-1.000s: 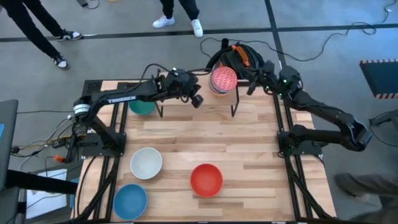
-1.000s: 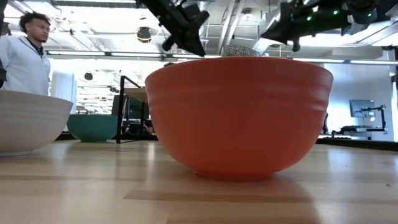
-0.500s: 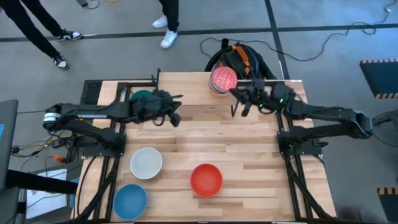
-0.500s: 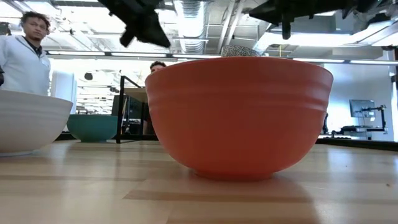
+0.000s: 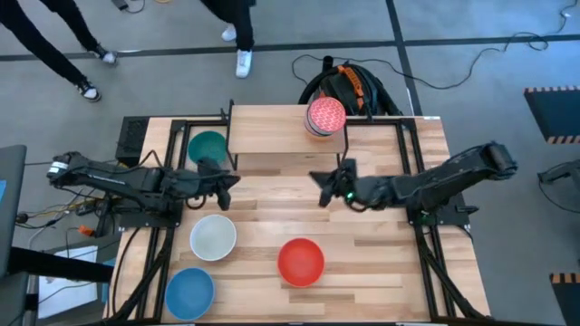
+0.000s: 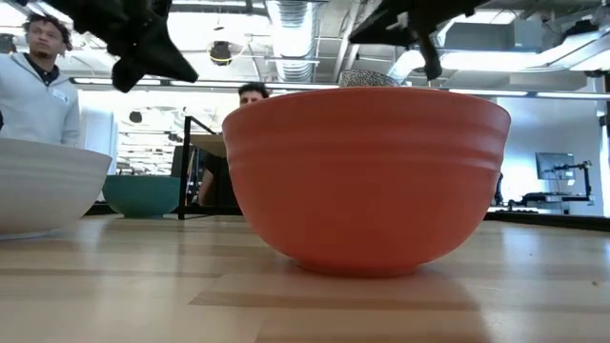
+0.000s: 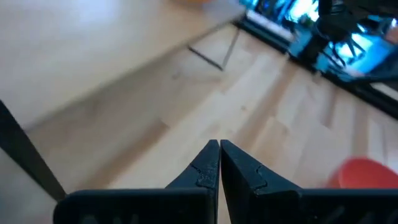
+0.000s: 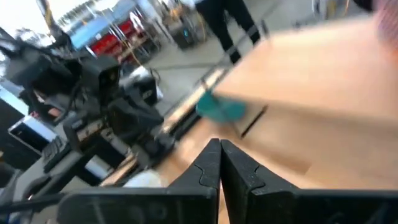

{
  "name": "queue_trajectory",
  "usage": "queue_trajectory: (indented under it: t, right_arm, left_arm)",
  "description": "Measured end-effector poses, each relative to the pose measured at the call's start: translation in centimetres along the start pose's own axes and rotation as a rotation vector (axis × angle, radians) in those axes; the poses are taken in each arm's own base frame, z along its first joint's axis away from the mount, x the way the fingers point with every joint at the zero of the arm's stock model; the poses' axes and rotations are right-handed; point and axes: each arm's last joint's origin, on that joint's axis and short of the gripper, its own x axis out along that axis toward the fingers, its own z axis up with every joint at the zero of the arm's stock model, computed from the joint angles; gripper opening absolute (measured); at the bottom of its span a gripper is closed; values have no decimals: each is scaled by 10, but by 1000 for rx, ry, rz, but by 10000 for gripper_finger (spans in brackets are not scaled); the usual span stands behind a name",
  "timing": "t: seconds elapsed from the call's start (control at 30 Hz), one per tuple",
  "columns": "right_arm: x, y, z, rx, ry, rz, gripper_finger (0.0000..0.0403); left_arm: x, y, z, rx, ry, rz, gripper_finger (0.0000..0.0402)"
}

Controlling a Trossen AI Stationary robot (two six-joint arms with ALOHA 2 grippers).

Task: Place and stack bowls onto a shelf
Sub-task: Put the orange bowl on the shelf

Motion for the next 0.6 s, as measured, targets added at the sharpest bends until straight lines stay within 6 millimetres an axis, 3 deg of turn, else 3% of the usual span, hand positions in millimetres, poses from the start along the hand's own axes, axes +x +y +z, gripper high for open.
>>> queue_trajectory:
  t: [0.1, 0.3, 0.47, 0.6]
  right_arm:
    - [13, 13, -14, 11, 81, 9, 39]
    - [36, 27, -22, -41, 240, -10, 69]
    - [55, 16, -37, -132, 506, -42, 116]
    - [60, 14, -48, -164, 722, 101, 163]
  left_arm:
    - [-3, -3, -7, -6, 72, -48, 4]
    - [-8, -13, -26, -23, 193, -83, 38]
    - [0, -31, -42, 5, 228, -102, 81]
    - [14, -48, -55, 5, 256, -145, 112]
